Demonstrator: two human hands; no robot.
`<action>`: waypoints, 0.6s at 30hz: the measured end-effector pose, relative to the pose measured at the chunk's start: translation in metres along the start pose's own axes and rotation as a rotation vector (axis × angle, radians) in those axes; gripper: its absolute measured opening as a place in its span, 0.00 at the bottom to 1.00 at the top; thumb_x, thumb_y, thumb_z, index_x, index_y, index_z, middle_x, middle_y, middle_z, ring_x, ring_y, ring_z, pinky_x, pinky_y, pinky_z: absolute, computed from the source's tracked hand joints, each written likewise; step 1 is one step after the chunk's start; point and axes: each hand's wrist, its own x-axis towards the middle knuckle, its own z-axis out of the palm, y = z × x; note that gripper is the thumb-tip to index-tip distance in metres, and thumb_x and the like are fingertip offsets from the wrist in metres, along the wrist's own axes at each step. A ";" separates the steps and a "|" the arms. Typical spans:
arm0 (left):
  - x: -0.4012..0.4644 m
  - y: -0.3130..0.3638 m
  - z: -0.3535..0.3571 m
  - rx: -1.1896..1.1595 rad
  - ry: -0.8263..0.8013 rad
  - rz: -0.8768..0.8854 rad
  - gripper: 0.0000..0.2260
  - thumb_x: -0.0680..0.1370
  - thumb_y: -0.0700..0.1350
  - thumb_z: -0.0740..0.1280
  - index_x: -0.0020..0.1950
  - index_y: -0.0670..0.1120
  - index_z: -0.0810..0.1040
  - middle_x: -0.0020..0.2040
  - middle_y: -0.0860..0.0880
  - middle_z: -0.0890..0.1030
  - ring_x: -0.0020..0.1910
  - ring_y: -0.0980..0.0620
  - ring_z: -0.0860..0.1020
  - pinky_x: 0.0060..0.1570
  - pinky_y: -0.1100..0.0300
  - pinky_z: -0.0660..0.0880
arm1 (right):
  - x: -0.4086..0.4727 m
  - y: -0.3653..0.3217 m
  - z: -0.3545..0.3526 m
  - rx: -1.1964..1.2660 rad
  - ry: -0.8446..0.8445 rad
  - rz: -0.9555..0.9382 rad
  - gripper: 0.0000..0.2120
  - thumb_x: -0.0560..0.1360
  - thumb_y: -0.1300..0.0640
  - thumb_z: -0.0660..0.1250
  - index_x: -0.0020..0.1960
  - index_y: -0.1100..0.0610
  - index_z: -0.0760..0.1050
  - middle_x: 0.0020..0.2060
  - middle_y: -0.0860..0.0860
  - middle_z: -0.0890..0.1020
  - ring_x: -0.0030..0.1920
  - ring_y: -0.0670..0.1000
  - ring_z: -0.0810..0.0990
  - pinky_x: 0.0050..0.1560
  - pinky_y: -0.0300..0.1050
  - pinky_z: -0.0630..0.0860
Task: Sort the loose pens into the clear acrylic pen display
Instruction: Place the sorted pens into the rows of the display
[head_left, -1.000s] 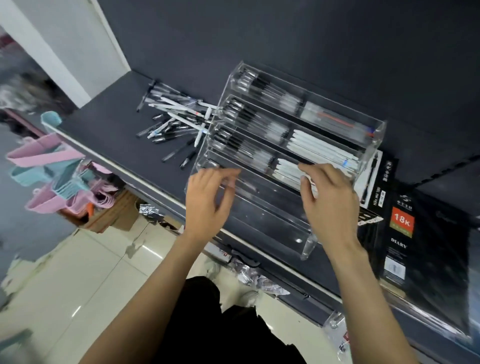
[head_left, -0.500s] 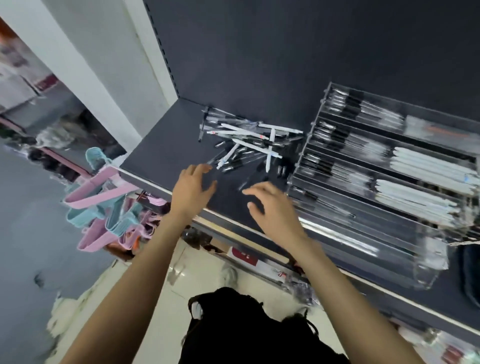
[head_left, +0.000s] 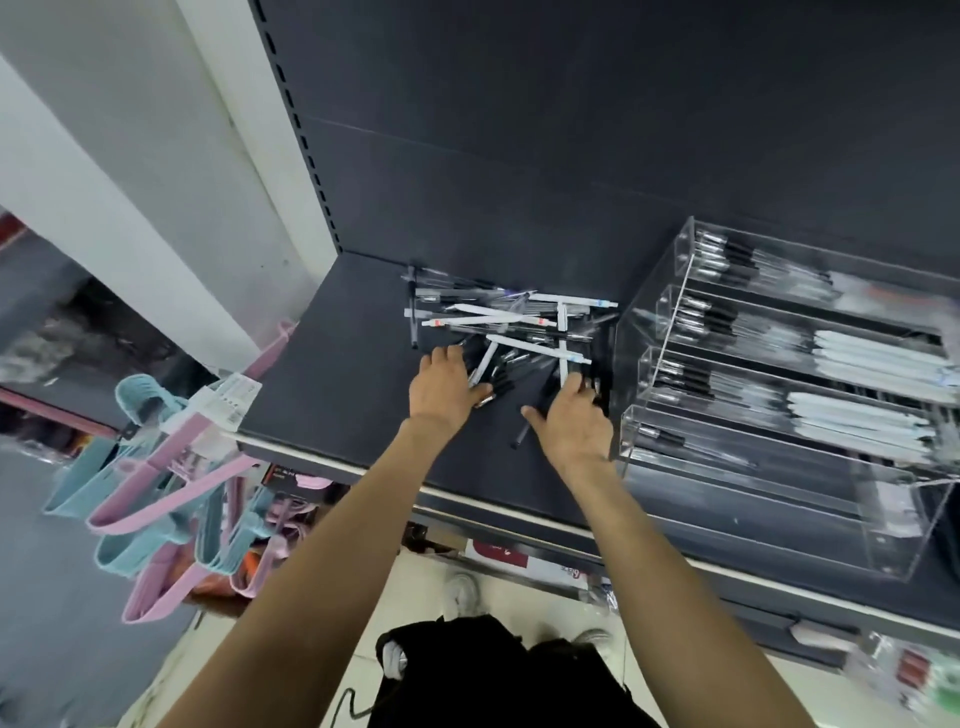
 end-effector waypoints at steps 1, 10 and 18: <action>0.001 0.000 0.000 -0.002 -0.023 0.011 0.27 0.76 0.53 0.68 0.70 0.41 0.65 0.65 0.42 0.71 0.66 0.43 0.68 0.62 0.51 0.69 | 0.001 -0.003 0.002 0.014 0.001 0.012 0.26 0.75 0.44 0.65 0.62 0.60 0.60 0.57 0.59 0.75 0.54 0.60 0.79 0.44 0.49 0.73; -0.012 -0.003 -0.003 0.172 -0.184 0.105 0.19 0.80 0.52 0.61 0.61 0.37 0.68 0.59 0.38 0.76 0.58 0.40 0.75 0.53 0.53 0.71 | -0.006 -0.002 0.006 0.165 -0.034 0.098 0.25 0.74 0.54 0.69 0.61 0.63 0.60 0.52 0.59 0.79 0.53 0.61 0.79 0.44 0.49 0.72; -0.045 -0.006 -0.006 -0.289 -0.281 0.000 0.18 0.83 0.51 0.54 0.58 0.36 0.71 0.55 0.39 0.77 0.56 0.39 0.75 0.53 0.52 0.70 | -0.018 0.002 0.012 0.138 -0.025 0.058 0.25 0.73 0.57 0.69 0.62 0.63 0.60 0.53 0.60 0.78 0.54 0.62 0.79 0.47 0.49 0.74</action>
